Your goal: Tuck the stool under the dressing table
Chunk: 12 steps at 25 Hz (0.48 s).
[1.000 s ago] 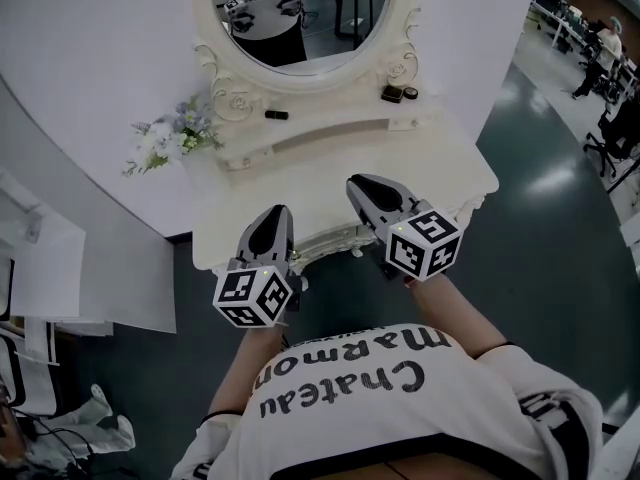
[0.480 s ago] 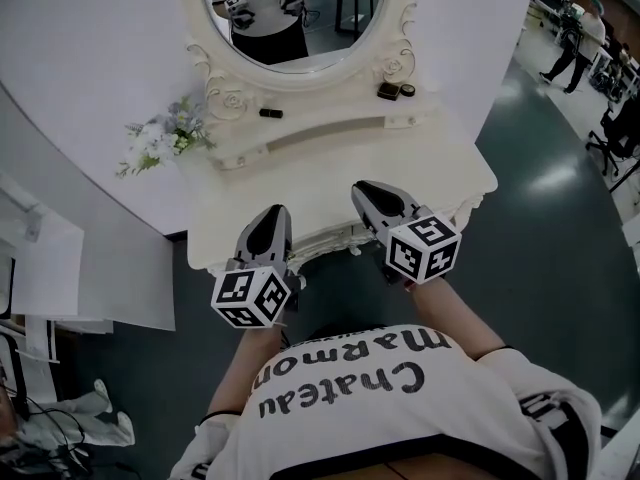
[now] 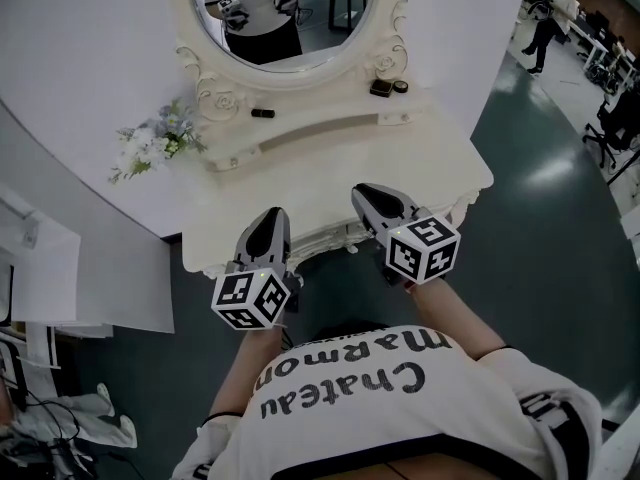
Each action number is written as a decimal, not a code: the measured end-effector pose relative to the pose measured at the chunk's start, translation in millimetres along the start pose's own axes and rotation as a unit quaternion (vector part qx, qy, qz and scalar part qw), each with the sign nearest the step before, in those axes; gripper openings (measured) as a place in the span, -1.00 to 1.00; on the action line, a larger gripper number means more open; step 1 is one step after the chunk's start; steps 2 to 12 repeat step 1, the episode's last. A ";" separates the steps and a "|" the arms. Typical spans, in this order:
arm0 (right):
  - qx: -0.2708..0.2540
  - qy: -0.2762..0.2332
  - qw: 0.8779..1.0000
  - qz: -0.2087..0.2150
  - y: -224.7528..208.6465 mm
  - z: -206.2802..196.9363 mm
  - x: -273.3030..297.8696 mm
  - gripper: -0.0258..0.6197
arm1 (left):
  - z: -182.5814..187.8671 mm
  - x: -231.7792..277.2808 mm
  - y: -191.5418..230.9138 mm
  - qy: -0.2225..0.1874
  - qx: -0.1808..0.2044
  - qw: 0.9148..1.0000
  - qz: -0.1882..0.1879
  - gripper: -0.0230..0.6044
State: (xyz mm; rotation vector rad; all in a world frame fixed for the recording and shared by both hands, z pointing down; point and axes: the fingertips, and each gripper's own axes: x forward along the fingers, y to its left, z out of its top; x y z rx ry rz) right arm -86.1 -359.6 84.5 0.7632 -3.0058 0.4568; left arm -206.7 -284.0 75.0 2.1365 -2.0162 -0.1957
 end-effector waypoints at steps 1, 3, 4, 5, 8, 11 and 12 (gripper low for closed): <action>0.000 0.000 1.000 0.000 -0.5 -0.5 0.0 -0.77 | -0.2 0.3 -0.1 0.000 0.000 1.000 0.000 -0.80; 0.000 0.000 1.000 0.000 -0.5 -0.5 0.0 -0.77 | -0.2 0.3 -0.1 0.000 0.000 1.000 0.000 -0.80; 0.000 0.000 1.000 0.000 -0.5 -0.5 0.0 -0.77 | -0.2 0.3 -0.1 0.000 0.000 1.000 0.000 -0.80; 0.000 0.000 1.000 0.000 -0.5 -0.5 0.0 -0.77 | -0.2 0.3 -0.1 0.000 0.000 1.000 0.000 -0.80; 0.000 0.000 1.000 0.000 -0.5 -0.5 0.0 -0.77 | -0.2 0.3 -0.1 0.000 0.000 1.000 0.000 -0.80; 0.000 0.000 1.000 0.000 -0.5 -0.5 0.0 -0.77 | -0.2 0.3 -0.1 0.000 0.000 1.000 0.000 -0.80; 0.000 0.000 1.000 0.000 -0.5 -0.5 0.0 -0.77 | -0.2 0.3 -0.1 0.000 0.000 1.000 0.000 -0.80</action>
